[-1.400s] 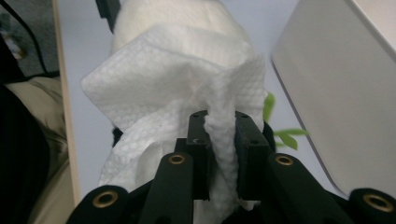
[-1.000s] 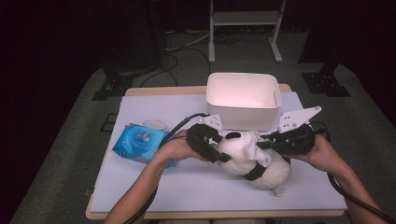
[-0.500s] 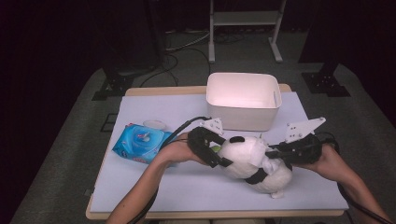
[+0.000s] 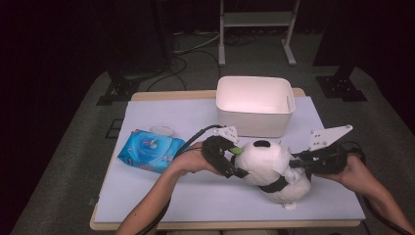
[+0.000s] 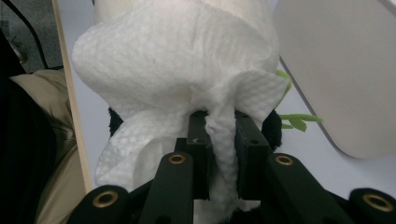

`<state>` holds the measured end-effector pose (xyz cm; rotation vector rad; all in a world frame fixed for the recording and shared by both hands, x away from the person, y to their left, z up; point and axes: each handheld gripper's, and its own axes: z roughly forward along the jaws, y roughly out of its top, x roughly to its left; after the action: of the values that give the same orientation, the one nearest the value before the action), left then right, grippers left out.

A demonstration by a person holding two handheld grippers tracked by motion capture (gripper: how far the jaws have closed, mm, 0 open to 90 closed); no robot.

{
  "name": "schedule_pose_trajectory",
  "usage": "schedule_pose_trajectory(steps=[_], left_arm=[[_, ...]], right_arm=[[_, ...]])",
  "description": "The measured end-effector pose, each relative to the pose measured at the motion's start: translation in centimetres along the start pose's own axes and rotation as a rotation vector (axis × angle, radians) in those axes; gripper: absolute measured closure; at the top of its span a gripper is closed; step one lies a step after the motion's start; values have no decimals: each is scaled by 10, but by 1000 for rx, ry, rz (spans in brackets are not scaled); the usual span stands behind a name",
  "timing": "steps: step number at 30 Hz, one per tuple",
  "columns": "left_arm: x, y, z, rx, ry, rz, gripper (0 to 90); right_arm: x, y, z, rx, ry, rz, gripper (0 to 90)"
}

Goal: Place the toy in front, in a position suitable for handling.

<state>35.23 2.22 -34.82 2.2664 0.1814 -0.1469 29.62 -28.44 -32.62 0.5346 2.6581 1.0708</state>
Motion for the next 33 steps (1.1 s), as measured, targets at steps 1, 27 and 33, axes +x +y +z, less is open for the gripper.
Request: schedule_pose_trajectory(steps=[1,27,33], left_arm=[[1,0,-1,-5,0,-3,227],[-11,23,-56,1,120,52,337],[-12,25,-47,17,111,54,323]], right_arm=[[0,1,0,-4,2,5,778],[-4,62,-10,-148,17,-58,789],[-6,61,-6,-147,24,-47,788]])
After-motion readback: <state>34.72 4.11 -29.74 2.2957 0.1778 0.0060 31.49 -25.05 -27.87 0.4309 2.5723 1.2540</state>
